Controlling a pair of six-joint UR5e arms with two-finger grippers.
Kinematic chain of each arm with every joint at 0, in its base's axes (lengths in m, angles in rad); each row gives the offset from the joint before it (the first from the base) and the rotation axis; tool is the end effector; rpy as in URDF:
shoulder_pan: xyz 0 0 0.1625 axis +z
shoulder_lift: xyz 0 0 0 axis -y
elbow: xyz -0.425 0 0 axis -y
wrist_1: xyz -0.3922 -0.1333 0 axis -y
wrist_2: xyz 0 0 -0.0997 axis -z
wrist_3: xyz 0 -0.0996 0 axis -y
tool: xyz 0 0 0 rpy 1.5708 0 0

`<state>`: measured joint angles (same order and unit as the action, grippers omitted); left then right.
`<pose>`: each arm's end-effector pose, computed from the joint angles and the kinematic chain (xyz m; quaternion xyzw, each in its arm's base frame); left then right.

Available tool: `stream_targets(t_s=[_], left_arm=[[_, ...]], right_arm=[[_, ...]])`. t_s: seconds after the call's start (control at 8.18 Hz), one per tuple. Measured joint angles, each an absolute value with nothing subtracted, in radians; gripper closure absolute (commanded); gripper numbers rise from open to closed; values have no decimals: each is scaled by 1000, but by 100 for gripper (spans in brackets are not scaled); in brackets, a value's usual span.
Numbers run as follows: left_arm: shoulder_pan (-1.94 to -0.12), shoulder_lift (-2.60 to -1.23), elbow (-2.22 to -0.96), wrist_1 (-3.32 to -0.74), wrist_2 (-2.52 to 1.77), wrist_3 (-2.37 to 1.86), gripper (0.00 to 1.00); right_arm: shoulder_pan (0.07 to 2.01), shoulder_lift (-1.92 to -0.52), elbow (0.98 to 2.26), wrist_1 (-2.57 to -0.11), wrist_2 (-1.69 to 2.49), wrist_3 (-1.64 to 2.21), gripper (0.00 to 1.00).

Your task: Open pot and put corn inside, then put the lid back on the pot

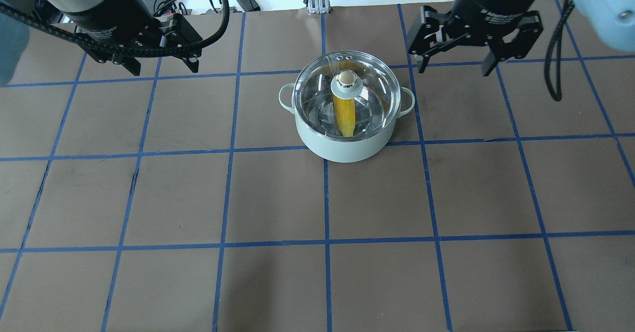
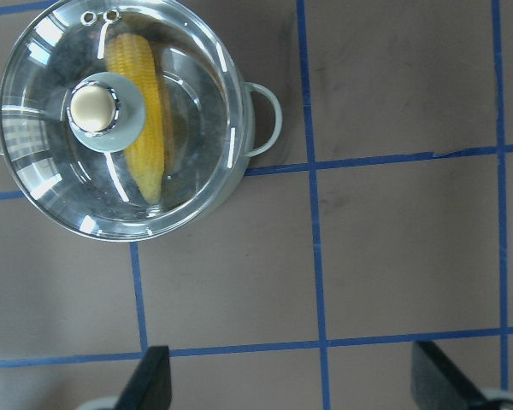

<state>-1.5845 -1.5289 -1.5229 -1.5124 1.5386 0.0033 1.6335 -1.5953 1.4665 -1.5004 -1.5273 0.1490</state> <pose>-0.1432 -0.4842 0.5386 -0.0097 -0.9971 0.0739 0.0164 0.1677 -0.4743 0.5442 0.0425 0.9984 -0.0267 0.0247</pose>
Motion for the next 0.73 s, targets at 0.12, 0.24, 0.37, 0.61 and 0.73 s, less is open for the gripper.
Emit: stream_targets(t_s=[0.12,0.24,0.37,0.61,0.73], left_arm=[[-1584,-1529,-1527,-1512,1539,5,0],[-1584,-1529,-1527,-1512,1538,5,0],[-1584,-1529,-1526,-1511,1538,6,0],[-1583,-1530,-1530,-1511,1538,8,0],[-1583,-1530,-1527,-1511,1539,8,0]], right_arm=[[1580,-1603,1467,-1482,-1526,87,0],[1558,-1606,1469,-1471,-1534,61,0],[1550,-1607,1469,-1467,-1557,48,0],[1547,-1604,1469,-1464,-1580,38,0],[1547,-1602,1470,-1463,-1583,36,0]])
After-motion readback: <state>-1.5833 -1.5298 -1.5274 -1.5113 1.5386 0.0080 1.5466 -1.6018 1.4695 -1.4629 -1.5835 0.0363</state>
